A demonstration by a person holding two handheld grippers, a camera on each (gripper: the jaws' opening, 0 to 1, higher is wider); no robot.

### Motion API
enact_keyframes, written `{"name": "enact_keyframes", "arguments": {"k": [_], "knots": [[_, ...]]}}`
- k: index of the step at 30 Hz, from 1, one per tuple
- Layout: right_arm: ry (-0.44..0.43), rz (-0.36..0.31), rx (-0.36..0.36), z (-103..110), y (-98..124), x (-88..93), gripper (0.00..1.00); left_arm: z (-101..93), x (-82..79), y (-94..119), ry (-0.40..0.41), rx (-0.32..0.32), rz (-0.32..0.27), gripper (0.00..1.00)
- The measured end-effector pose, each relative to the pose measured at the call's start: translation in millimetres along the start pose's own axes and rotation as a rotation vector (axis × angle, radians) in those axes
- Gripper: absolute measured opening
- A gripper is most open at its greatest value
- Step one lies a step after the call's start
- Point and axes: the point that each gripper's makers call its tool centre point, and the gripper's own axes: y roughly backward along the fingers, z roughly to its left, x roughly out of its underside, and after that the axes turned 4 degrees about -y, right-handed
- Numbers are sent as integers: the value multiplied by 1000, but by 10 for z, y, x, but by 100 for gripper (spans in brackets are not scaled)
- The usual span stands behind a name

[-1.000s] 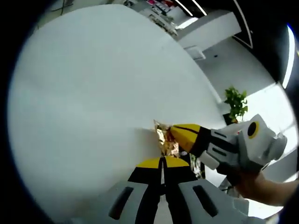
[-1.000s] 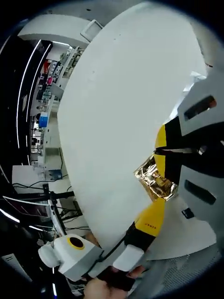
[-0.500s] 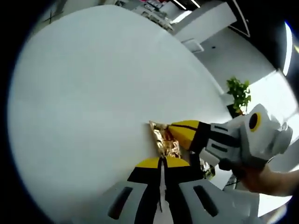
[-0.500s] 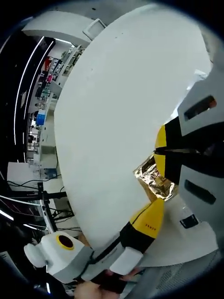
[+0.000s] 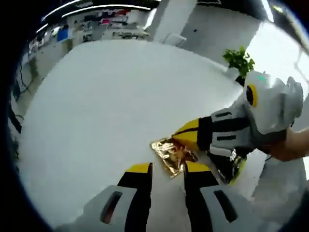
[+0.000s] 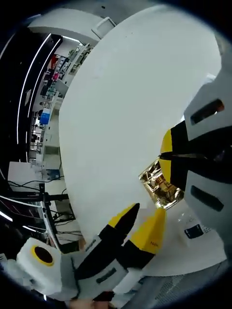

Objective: Arrange the skincare products in the storage area until every visible bottle or jar stands upright without overlapping.

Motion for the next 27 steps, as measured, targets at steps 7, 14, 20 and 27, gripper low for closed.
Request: {"name": "enact_keyframes", "arguments": {"k": [7, 14, 20, 27], "knots": [[14, -1, -8, 4, -1, 0, 1, -156, -69, -271, -247, 47, 31, 21], [41, 6, -17, 10, 15, -11, 2, -69, 115, -362, -253, 32, 105, 21], [99, -45, -3, 15, 140, -144, 18, -67, 119, -366, -254, 27, 113, 21], [101, -66, 20, 65, 405, -129, 22, -65, 112, -369, -264, 22, 117, 21]]}}
